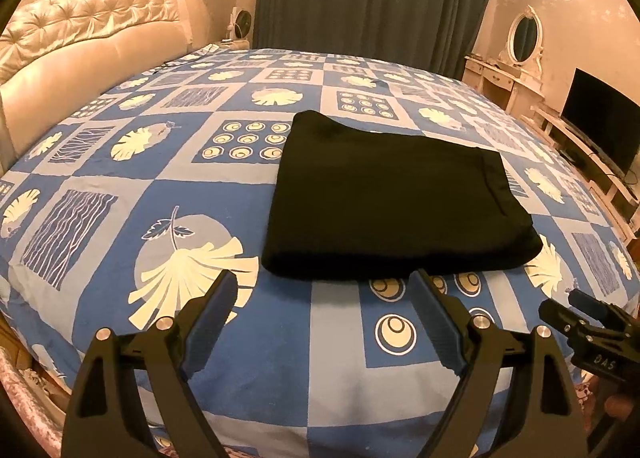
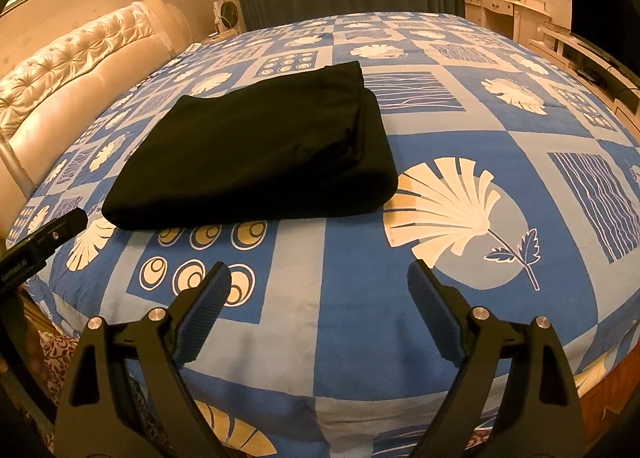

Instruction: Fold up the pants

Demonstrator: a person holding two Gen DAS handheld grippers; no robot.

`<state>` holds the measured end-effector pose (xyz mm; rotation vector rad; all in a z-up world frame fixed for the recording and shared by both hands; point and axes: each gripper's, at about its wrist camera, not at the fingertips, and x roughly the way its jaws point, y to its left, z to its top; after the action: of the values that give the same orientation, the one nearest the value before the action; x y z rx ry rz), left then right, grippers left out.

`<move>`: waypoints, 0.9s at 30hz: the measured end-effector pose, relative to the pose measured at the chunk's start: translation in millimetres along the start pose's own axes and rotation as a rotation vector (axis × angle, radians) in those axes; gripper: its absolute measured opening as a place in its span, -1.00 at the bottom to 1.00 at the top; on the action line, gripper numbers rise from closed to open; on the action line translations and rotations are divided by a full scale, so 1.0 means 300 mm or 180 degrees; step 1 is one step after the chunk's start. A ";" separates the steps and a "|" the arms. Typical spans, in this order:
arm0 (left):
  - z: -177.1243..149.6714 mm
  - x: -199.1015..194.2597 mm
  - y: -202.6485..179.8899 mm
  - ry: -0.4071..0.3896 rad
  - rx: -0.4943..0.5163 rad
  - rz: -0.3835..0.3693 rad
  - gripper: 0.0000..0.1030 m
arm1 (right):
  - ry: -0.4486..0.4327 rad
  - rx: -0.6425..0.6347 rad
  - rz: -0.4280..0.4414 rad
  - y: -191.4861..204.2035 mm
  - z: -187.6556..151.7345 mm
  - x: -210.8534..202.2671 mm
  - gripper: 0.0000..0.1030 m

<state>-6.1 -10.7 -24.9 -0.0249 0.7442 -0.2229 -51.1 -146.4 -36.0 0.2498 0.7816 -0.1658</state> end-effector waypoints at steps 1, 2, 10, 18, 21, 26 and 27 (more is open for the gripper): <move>0.002 -0.002 -0.002 -0.0014 -0.0001 0.0037 0.67 | 0.0003 0.0003 0.0001 0.000 0.000 0.000 0.75; 0.004 -0.003 -0.003 -0.0010 0.0005 0.0031 0.67 | 0.0007 0.0005 0.0007 -0.002 0.000 0.001 0.75; 0.006 -0.007 -0.022 -0.0018 0.0073 0.0008 0.67 | 0.0015 0.0014 0.0019 -0.006 -0.005 0.004 0.75; 0.003 -0.004 -0.026 -0.0030 0.0131 0.0078 0.67 | 0.0048 0.0030 0.0033 -0.015 -0.014 0.007 0.75; 0.003 0.000 -0.023 -0.0015 0.0104 0.0065 0.67 | 0.0062 0.0043 0.0039 -0.020 -0.017 0.009 0.75; 0.004 -0.003 -0.020 -0.0056 0.0108 0.0114 0.67 | 0.0075 0.0048 0.0045 -0.023 -0.019 0.010 0.75; 0.005 -0.003 -0.019 -0.0060 0.0103 0.0111 0.67 | 0.0075 0.0049 0.0044 -0.022 -0.020 0.010 0.75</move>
<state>-6.9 -16.2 -22.6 0.0167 0.7216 -0.2011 -54.6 -151.3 -43.3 0.2721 0.8021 -0.1562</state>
